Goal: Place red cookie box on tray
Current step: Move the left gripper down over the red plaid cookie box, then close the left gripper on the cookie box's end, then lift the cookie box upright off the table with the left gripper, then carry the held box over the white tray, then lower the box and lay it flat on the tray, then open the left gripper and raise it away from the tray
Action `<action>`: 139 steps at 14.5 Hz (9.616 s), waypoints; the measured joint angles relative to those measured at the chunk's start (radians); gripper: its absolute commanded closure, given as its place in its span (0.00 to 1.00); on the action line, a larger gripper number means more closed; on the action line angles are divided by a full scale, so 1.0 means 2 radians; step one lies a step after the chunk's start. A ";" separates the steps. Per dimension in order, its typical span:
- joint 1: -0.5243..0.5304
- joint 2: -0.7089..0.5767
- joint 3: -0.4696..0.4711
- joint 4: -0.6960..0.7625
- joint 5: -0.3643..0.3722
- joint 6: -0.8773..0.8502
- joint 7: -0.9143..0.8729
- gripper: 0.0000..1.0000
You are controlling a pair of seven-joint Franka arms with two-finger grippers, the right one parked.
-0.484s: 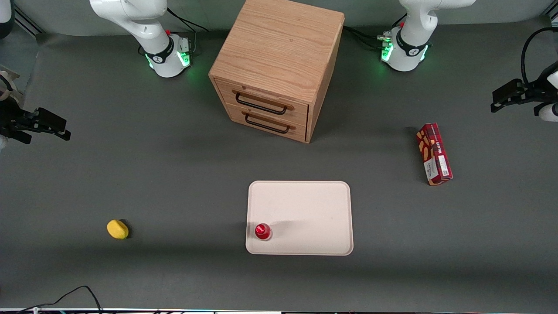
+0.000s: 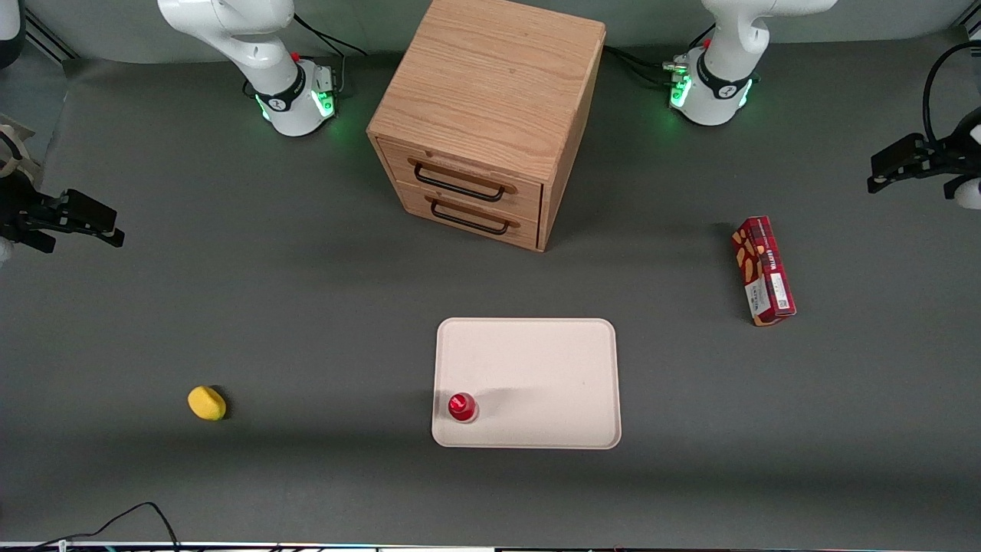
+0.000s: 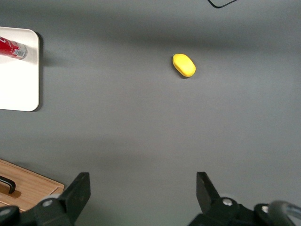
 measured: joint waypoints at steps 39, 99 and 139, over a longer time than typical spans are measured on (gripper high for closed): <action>-0.023 0.139 0.030 -0.375 0.023 0.573 -0.128 0.37; -0.144 0.453 -0.152 0.182 0.137 0.403 -0.525 1.00; -0.077 0.257 -0.124 0.244 0.034 -0.026 -0.273 0.00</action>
